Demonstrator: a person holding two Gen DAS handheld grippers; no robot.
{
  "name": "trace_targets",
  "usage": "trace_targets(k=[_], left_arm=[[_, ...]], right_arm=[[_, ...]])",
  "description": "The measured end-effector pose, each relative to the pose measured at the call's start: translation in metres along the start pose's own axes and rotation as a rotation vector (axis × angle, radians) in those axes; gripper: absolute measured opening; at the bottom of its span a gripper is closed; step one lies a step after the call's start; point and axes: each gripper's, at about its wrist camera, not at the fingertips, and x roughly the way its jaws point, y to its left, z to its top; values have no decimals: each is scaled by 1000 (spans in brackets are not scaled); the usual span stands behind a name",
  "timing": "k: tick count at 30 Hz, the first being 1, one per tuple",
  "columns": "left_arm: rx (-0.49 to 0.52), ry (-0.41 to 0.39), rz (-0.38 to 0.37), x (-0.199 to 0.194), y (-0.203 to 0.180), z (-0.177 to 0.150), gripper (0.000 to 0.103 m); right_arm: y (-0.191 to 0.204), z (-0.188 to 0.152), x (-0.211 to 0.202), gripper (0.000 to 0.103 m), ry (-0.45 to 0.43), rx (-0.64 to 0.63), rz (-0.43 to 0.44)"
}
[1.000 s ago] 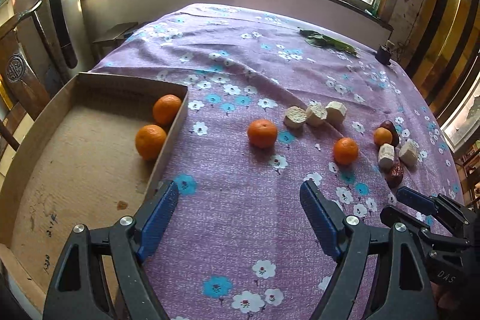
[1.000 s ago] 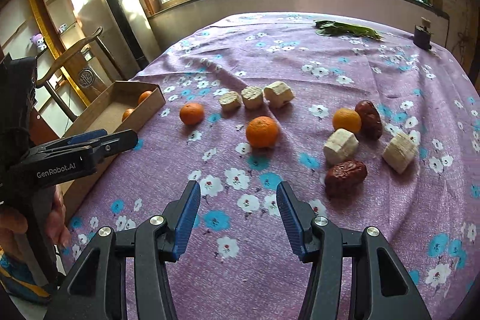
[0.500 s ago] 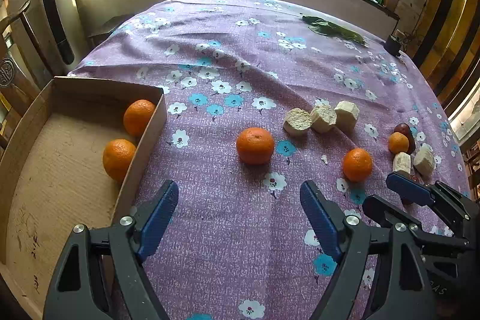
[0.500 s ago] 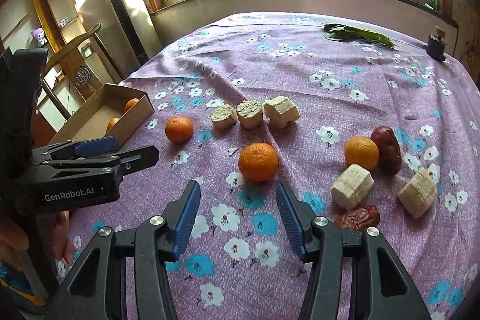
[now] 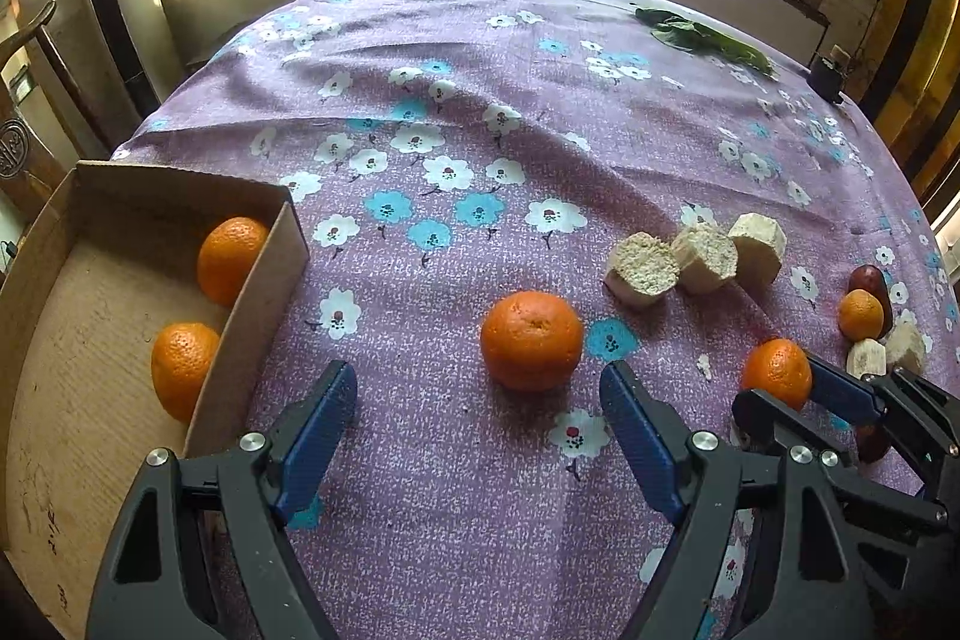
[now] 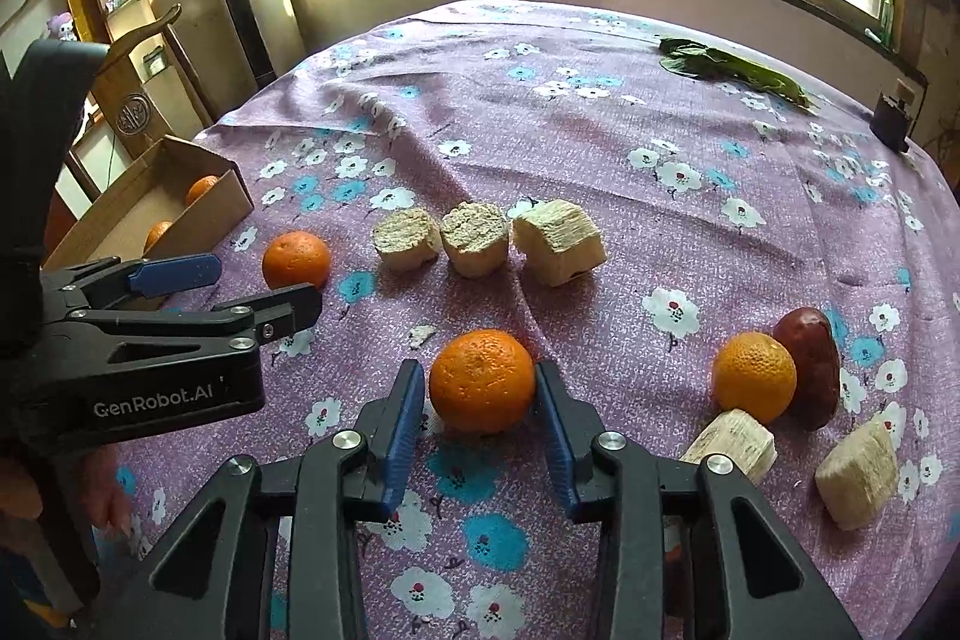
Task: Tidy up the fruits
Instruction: 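Grasp an orange with the right gripper while the left gripper grasps another orange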
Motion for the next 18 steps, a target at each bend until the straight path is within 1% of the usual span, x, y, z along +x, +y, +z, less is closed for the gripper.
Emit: trace_targets(k=[3, 4, 5, 6, 7, 8, 13, 18], left_arm=[[7, -9, 2, 4, -2, 1, 82], [12, -18, 1, 3, -3, 1, 75], [15, -26, 3, 2, -3, 1, 63], [20, -31, 6, 1, -3, 2, 57], [19, -35, -4, 0, -3, 2, 46], [19, -37, -11, -1, -3, 2, 31], [17, -43, -34, -8, -1, -4, 31], [16, -78, -76, -33, 3, -14, 31]], right_arm=[[-2, -1, -1, 37, 1, 10, 11], [-2, -1, -1, 36, 2, 10, 11], [-2, -1, -2, 36, 4, 9, 14], [-2, -2, -3, 36, 5, 10, 18], [-2, -2, -4, 36, 4, 12, 21], [-1, -2, -4, 36, 3, 13, 21], [-1, -6, -19, 36, -23, 28, 23], [0, -14, -39, 36, -58, 54, 29]])
